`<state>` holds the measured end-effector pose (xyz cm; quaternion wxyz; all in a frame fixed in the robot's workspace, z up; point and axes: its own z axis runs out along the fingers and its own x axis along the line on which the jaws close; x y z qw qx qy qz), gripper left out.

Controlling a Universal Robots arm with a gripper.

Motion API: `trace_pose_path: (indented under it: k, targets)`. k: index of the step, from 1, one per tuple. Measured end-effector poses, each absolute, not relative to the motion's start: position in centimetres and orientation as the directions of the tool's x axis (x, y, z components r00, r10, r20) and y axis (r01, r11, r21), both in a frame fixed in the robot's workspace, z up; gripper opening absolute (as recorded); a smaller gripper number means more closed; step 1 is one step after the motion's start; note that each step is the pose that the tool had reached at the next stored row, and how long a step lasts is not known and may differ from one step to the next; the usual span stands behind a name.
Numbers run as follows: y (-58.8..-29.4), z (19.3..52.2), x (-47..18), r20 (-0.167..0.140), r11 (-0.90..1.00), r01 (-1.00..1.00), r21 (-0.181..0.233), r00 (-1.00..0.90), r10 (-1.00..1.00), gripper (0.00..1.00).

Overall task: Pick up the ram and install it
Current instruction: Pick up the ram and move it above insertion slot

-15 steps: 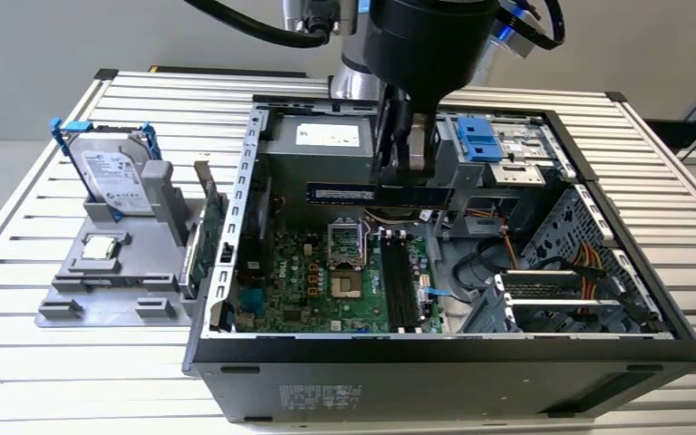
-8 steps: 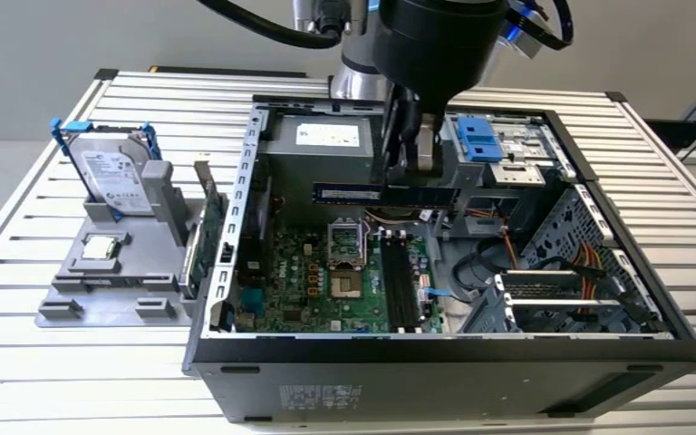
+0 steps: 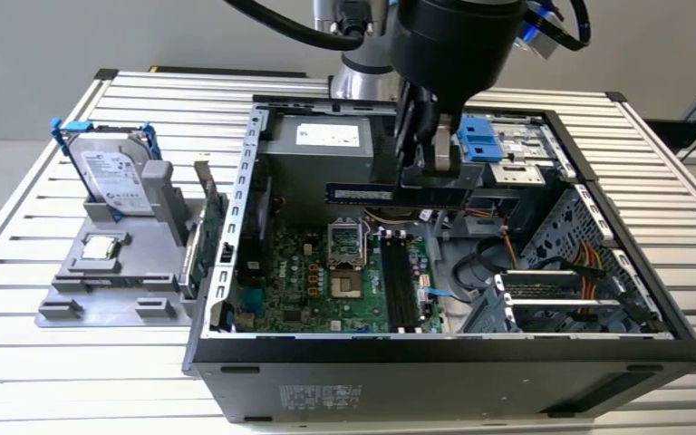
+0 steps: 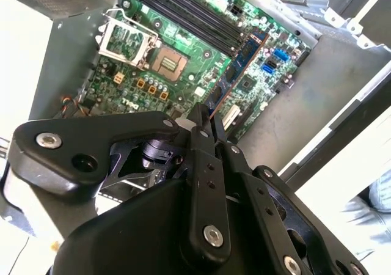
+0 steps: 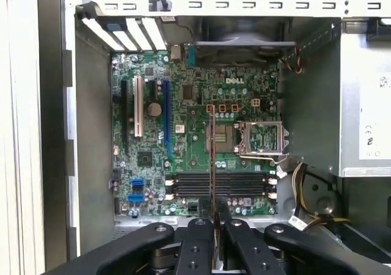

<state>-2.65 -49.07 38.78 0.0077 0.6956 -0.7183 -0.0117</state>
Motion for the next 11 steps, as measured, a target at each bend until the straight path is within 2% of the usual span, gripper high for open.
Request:
trace_pose_path:
  k: [11]
  targets:
    - [-49.07, 38.78, -1.65, -0.005, 0.035, -0.999, 0.028, -0.035, -0.999, 0.0]
